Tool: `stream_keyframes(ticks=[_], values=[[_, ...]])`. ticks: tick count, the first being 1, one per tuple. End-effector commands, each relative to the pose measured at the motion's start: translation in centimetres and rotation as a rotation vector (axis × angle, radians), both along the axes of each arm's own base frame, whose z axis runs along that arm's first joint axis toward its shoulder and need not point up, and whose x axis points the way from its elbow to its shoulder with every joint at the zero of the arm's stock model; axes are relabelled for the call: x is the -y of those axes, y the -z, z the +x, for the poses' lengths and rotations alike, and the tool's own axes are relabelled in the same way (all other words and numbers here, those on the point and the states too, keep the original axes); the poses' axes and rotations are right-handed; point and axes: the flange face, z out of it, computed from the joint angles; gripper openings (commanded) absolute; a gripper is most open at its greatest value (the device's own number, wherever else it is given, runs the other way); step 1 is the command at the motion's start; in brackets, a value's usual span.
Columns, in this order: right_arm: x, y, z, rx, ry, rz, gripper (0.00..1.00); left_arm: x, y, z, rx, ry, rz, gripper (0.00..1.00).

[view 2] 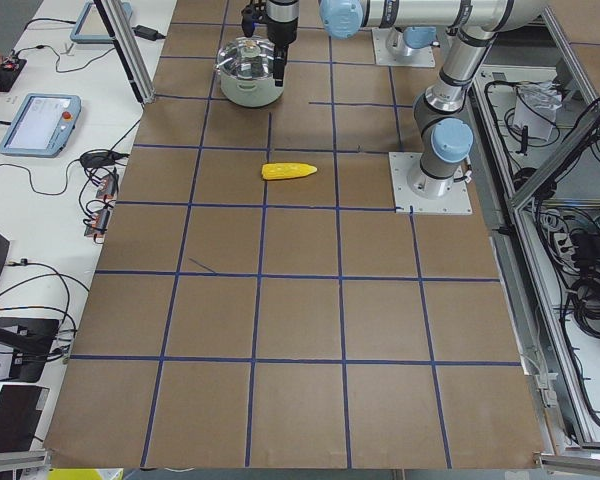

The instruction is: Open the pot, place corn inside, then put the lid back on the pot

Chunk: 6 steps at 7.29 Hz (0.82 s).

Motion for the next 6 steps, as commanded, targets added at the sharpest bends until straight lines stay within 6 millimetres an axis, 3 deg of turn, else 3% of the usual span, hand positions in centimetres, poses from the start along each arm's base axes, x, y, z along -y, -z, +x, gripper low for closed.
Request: stream_keyframes(ticks=[1,2,3,4,6], values=[[0.2,0.2,-0.1,0.000,0.001,0.005,1.00,0.1,0.0,0.9,0.022,0.125,-0.005,1.00],[0.1,0.5,0.0,0.004,0.009,0.008,1.00,1.1,1.6,4.2,0.021,0.214,0.022,1.00],[0.7,1.0,0.6,0.019,0.021,0.005,1.00,2.4,4.9,7.3,0.013,0.191,0.025,1.00],[1.1,1.9,2.1,0.029,0.010,0.014,1.00,3.4,8.1,8.7,0.011,0.166,0.023,1.00],[3.4,3.9,6.5,0.038,-0.059,-0.032,1.00,6.7,14.0,9.5,0.033,0.151,-0.043,1.00]])
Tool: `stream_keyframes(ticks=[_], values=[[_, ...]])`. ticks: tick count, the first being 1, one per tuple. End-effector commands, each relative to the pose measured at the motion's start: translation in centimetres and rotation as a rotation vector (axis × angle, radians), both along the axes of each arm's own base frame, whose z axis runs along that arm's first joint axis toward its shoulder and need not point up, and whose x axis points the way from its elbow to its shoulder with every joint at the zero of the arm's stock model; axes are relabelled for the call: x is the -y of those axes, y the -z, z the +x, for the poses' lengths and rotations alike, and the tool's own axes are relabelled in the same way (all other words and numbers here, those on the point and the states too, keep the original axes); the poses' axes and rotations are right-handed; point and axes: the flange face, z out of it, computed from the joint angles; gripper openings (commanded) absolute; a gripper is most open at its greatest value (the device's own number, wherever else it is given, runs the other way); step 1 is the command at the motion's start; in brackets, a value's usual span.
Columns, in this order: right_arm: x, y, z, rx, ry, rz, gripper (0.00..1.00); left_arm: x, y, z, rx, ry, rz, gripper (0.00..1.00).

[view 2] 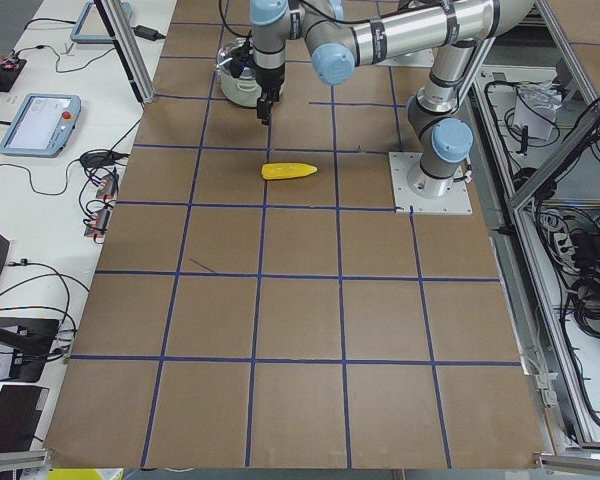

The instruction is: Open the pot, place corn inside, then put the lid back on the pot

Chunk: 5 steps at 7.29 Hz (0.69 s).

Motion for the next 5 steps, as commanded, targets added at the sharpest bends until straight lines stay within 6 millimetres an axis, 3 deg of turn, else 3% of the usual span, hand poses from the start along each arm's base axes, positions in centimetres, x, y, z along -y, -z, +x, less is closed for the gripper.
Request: stream_keyframes(ticks=[1,4,5], values=[[1.8,2.2,3.0,0.009,-0.035,-0.002,1.00,2.5,5.1,1.0,0.010,-0.014,-0.031,1.00],[4.0,4.0,4.4,0.027,-0.091,-0.020,0.99,4.1,9.5,1.0,-0.008,-0.151,0.027,1.00],[4.2,4.6,5.9,0.019,-0.162,-0.029,0.99,3.6,10.1,1.0,-0.012,-0.240,0.043,1.00]])
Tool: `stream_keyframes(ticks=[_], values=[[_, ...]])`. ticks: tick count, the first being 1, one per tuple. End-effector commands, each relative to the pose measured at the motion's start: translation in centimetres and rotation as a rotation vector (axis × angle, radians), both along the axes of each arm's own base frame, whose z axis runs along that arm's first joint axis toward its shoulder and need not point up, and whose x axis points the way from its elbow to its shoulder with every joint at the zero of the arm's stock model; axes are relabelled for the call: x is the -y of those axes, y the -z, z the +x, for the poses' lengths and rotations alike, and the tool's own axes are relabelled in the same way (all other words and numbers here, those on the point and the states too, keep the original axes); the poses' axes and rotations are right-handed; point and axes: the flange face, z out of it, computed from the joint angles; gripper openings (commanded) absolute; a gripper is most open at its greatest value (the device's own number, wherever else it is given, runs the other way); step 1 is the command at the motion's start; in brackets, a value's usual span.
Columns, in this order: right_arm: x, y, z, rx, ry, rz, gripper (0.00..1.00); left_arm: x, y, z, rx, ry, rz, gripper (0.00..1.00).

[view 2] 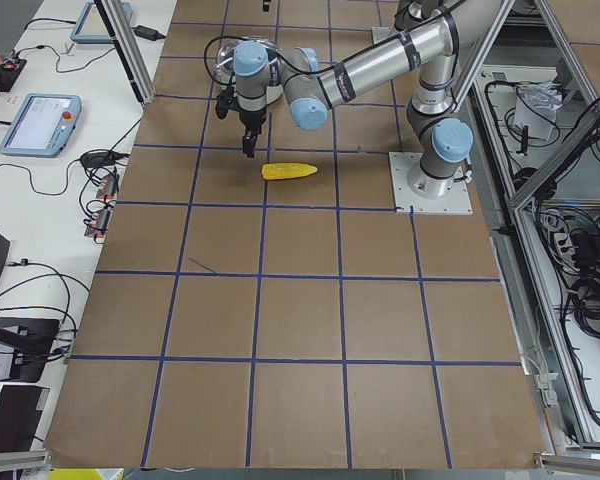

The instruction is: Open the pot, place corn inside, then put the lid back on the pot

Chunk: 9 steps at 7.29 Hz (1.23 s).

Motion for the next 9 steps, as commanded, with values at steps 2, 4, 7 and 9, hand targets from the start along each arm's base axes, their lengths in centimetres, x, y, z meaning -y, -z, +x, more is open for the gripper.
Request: stream_keyframes(ticks=[2,4,7,9], values=[[1.2,2.7,5.7,-0.008,-0.125,-0.057,0.99,-2.9,3.1,-0.8,-0.007,-0.221,0.052,1.00],[3.2,5.8,7.1,-0.016,-0.141,-0.020,0.99,-4.5,7.7,-0.3,0.080,-0.287,0.024,1.00],[5.4,7.4,6.7,0.003,-0.010,-0.057,0.98,-4.6,10.5,-0.3,0.093,-0.286,0.028,1.00],[6.2,6.7,6.5,0.001,0.085,-0.072,0.98,-4.7,9.6,-0.8,0.094,-0.277,0.013,1.00]])
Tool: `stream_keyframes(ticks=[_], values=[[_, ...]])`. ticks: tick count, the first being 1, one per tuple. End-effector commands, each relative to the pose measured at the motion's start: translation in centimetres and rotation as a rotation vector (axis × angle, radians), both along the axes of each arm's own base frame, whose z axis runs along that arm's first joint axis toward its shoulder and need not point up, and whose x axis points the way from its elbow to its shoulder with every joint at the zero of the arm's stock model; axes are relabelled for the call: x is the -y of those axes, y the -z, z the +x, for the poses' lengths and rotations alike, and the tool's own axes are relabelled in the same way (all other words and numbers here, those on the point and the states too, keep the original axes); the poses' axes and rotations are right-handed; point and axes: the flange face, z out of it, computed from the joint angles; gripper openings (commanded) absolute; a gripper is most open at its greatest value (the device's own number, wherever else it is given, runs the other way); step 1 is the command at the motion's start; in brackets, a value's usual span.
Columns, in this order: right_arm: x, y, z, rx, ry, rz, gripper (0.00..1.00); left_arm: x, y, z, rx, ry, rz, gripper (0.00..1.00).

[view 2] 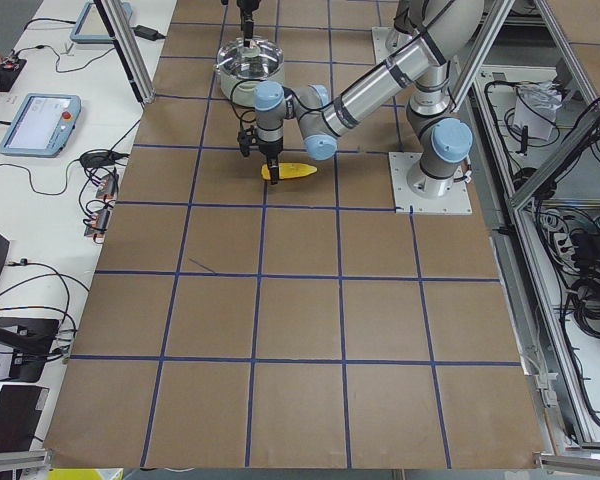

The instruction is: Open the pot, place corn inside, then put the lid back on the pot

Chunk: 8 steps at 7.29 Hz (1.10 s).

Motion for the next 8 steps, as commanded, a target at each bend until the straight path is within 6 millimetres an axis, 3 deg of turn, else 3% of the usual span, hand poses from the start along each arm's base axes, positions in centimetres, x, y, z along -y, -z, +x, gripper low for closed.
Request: stream_keyframes(ticks=[1,4,8], values=[[0.6,-0.1,-0.2,0.013,0.104,-0.006,0.98,-0.1,-0.7,-0.4,0.002,0.007,-0.014,1.00],[0.6,1.5,0.2,0.016,0.157,0.025,0.97,-0.2,-0.1,-1.9,-0.003,0.025,-0.002,1.00],[0.2,2.2,0.5,0.012,0.150,0.048,0.95,-0.1,0.5,-1.6,-0.014,0.016,0.006,0.99]])
